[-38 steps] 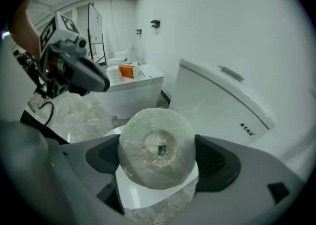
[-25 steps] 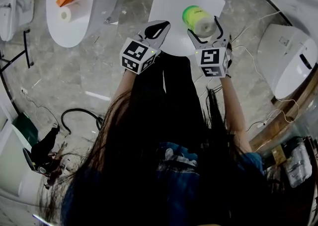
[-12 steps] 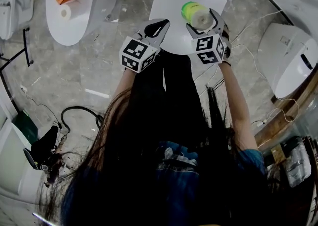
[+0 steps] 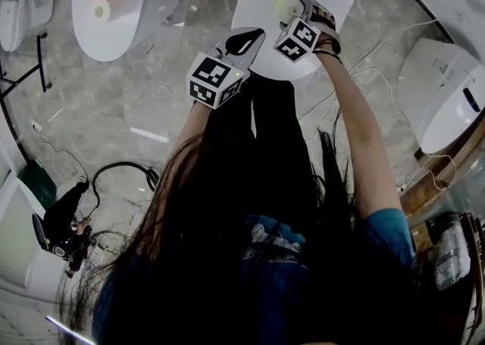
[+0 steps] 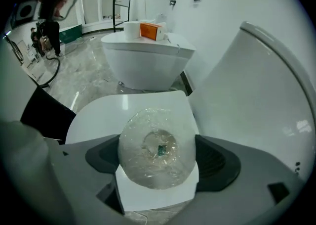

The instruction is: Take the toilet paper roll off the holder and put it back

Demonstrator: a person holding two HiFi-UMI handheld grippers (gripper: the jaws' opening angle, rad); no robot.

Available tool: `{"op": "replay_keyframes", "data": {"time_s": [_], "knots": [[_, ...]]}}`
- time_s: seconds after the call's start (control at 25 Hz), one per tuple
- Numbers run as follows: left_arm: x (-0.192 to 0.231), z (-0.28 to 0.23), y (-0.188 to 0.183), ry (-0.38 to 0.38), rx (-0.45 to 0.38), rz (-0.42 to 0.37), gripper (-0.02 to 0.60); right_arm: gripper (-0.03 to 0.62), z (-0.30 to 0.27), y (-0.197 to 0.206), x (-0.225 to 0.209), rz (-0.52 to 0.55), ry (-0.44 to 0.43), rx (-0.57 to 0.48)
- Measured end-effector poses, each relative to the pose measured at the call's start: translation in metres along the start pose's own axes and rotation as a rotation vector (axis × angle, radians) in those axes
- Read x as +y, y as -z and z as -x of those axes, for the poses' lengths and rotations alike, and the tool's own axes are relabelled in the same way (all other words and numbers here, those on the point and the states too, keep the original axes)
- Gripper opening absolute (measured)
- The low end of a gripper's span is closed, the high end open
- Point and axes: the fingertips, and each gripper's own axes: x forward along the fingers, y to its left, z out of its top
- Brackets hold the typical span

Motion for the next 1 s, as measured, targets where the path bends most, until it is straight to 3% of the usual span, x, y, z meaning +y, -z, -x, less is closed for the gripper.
{"op": "replay_keyframes", "data": {"time_s": [0.76, 1.0], "knots": [[0.008, 0.001, -0.001, -0.025, -0.022, 0.027, -0.006, 0.431, -0.019, 0.001, 0.01, -0.041, 0.022, 0.097], [0.007, 0.01, 0.001, -0.021, -0.017, 0.022, -0.006, 0.431, 0.011, -0.004, 0.004, -0.106, -0.002, 0.027]]}}
